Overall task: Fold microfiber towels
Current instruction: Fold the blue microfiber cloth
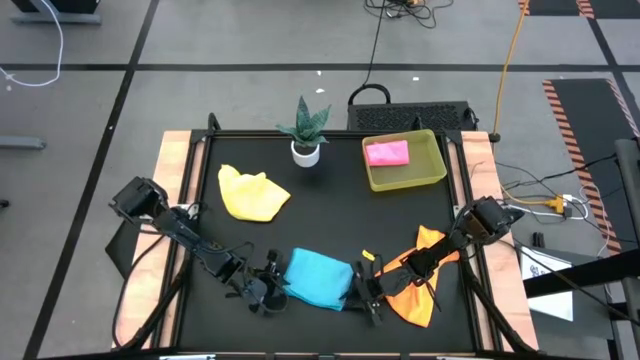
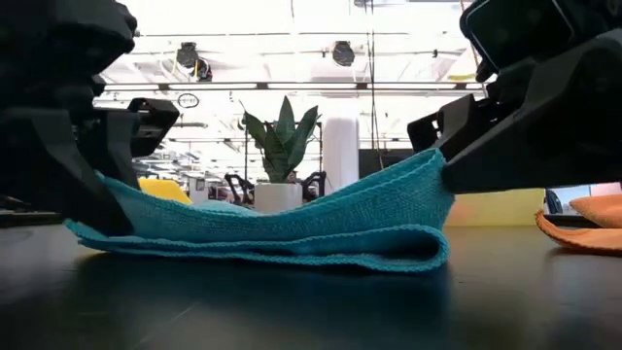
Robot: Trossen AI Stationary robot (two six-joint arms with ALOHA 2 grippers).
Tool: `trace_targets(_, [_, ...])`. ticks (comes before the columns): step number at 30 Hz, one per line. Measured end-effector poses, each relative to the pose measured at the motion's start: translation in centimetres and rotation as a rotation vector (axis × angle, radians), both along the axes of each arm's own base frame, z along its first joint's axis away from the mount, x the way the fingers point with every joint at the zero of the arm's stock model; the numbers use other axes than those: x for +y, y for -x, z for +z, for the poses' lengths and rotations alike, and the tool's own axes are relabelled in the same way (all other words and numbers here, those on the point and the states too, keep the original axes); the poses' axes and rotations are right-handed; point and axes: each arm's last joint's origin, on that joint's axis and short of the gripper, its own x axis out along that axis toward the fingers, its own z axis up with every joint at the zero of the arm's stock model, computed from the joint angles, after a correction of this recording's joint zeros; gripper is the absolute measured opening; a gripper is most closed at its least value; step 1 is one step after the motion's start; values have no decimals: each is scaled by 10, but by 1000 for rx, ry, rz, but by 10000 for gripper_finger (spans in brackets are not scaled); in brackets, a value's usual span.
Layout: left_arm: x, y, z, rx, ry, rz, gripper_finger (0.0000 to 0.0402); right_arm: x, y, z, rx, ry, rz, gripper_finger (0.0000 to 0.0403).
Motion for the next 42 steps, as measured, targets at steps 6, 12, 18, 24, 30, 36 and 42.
trace_targets(6, [2, 2, 27, -67, 114, 55, 138, -1, -1, 17, -14, -71, 95, 153])
trace_targets(12, [8, 5, 58, -169, 194, 71, 194, -13, -3, 36, -9, -71, 21, 149])
trace_targets(18, [27, -10, 47, -156, 155, 186, 194, -32, -6, 27, 125, -66, -134, 93])
trace_targets(24, [56, -28, 21, -110, 93, 383, 165, -47, -4, 14, 217, 22, -358, 32])
trace_targets(30, [74, -36, 14, -96, 114, 483, 136, -59, 2, 7, 233, 136, -626, 6])
trace_targets(36, [74, -40, 20, -148, 157, 471, 118, -56, 5, 27, 165, 146, -642, 5])
trace_targets(42, [71, -42, 18, -108, 196, 344, 117, -49, 6, 45, 196, -67, -483, 25])
